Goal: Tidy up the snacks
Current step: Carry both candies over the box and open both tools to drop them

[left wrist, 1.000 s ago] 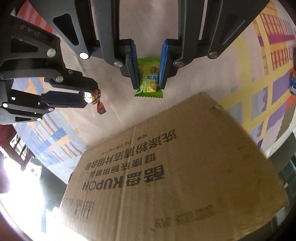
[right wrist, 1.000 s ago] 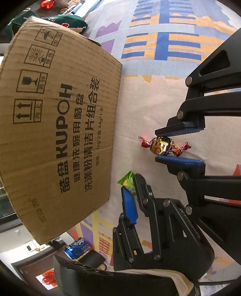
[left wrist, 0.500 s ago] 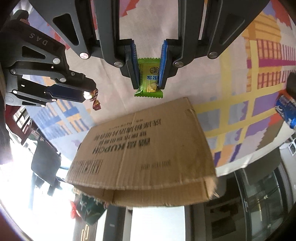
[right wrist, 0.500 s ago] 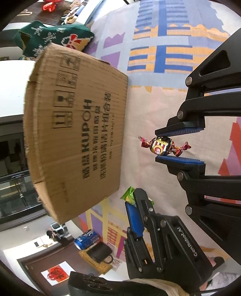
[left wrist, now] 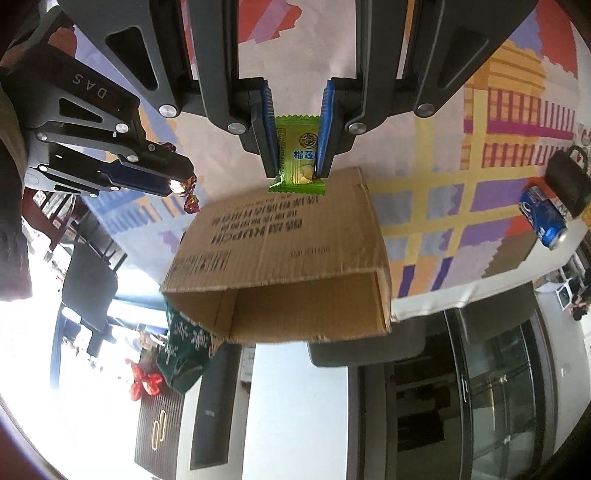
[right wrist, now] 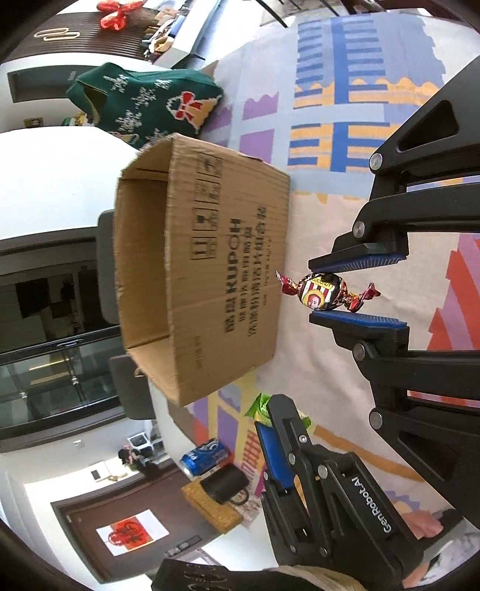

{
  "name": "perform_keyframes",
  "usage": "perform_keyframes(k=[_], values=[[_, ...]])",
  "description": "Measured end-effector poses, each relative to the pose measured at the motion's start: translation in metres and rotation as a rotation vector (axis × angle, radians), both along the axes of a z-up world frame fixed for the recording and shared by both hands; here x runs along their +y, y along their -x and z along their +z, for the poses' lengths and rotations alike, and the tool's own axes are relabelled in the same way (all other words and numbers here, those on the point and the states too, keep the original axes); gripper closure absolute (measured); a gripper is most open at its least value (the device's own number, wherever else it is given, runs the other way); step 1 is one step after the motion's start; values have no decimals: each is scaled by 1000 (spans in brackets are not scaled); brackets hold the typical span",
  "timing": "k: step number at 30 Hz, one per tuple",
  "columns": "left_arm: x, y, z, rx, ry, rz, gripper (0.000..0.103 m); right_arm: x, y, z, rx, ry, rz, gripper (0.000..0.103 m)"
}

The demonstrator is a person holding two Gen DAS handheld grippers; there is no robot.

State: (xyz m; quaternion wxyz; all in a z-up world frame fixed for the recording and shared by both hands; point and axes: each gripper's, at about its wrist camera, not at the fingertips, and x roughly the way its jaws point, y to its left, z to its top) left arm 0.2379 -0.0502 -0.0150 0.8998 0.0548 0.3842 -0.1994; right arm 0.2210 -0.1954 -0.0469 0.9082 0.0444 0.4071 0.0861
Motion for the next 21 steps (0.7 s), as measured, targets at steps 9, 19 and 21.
perform_keyframes(k=[9,19,21], values=[[-6,1,32,-61,9,29,82,-6,-2,35,-90,-4,-14,81],[-11,-24,63,-93,24,69,82,-12,-20,76,-181,22,-32,81],[-12,-30,68,-95,25,68,82,-13,-25,82,-192,29,-36,81]])
